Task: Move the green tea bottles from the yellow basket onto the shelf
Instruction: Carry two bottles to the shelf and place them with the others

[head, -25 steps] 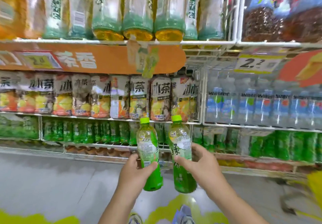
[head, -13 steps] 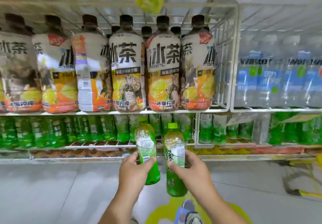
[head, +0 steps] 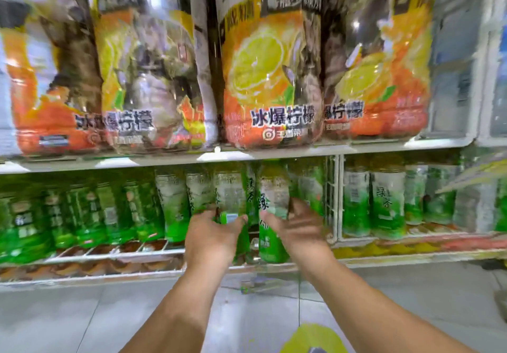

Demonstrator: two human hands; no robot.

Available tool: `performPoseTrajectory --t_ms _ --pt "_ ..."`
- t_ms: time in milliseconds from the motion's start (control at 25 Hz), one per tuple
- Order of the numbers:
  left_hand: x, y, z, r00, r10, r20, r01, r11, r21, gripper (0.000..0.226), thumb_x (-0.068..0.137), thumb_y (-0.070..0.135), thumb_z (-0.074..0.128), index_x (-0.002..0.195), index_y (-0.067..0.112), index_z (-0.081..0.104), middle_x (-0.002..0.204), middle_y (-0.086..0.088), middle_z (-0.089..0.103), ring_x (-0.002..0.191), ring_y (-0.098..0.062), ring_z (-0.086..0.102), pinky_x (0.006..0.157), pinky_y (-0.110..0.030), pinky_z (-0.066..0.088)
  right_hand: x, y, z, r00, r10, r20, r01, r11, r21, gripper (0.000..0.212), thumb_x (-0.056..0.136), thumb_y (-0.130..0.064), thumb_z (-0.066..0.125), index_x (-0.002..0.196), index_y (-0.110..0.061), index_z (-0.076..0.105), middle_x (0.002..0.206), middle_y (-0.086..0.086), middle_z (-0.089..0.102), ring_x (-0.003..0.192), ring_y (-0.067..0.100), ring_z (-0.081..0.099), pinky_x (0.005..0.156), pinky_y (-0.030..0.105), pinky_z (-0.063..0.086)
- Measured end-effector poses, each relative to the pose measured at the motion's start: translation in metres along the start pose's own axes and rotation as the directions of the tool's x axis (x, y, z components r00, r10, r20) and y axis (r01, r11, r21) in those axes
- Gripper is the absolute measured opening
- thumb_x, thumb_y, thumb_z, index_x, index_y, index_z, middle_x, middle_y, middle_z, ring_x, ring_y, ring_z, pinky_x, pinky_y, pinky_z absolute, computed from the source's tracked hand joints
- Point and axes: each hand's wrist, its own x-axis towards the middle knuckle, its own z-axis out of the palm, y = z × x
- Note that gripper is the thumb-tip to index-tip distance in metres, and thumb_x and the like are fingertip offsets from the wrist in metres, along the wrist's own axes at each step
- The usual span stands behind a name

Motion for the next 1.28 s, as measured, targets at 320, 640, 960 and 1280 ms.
performPoseTrajectory --t_ms 320,640,960,1280 --pt "0.042 -0.011 0.03 0.994 0.08 -0.069 -0.075 0.995 0.067 0.049 0.071 0.045 0.088 0.097 0.009 0.067 0.095 -0.01 0.072 0.091 -0.032 0.071 0.077 -0.036 0.056 0.048 0.002 0.024 0.998 -0.039 -0.05 0.04 0.999 0.01 0.06 0.079 -0.048 0.082 0.122 -0.01 0.065 0.111 -0.004 0.071 0.1 0.019 0.067 0.084 0.022 0.05" --pt "0.052 -0.017 0.035 0.98 0.181 -0.079 -0.17 0.977 0.129 0.052 0.079 0.026 0.086 0.112 -0.002 0.058 0.106 -0.018 0.066 0.095 -0.04 0.065 0.074 -0.037 0.05 0.05 -0.002 0.032 0.989 -0.122 0.081 0.129 0.988 -0.082 0.086 0.089 -0.049 0.073 0.159 -0.02 0.031 0.158 0.001 0.043 0.139 0.02 0.049 0.099 0.011 0.035" --pt "0.037 -0.025 0.018 0.978 0.207 0.0 -0.202 0.956 0.212 0.05 0.089 0.034 0.076 0.129 0.012 0.057 0.117 -0.011 0.068 0.099 -0.033 0.067 0.078 -0.037 0.056 0.043 -0.006 0.034 0.993 -0.08 0.081 0.099 0.96 -0.264 0.087 0.091 -0.058 0.065 0.156 -0.012 0.031 0.152 0.011 0.042 0.139 0.027 0.045 0.111 0.03 0.038" --pt "0.019 -0.019 -0.045 0.942 0.301 0.144 -0.315 0.659 0.683 0.061 0.093 0.06 0.052 0.147 0.033 0.048 0.13 -0.006 0.062 0.12 -0.028 0.059 0.093 -0.035 0.055 -0.011 -0.021 0.011 0.965 -0.16 0.21 0.243 0.845 -0.476 0.07 0.1 -0.058 0.046 0.158 -0.027 0.02 0.157 0.003 0.031 0.139 0.026 0.039 0.113 0.038 0.038"
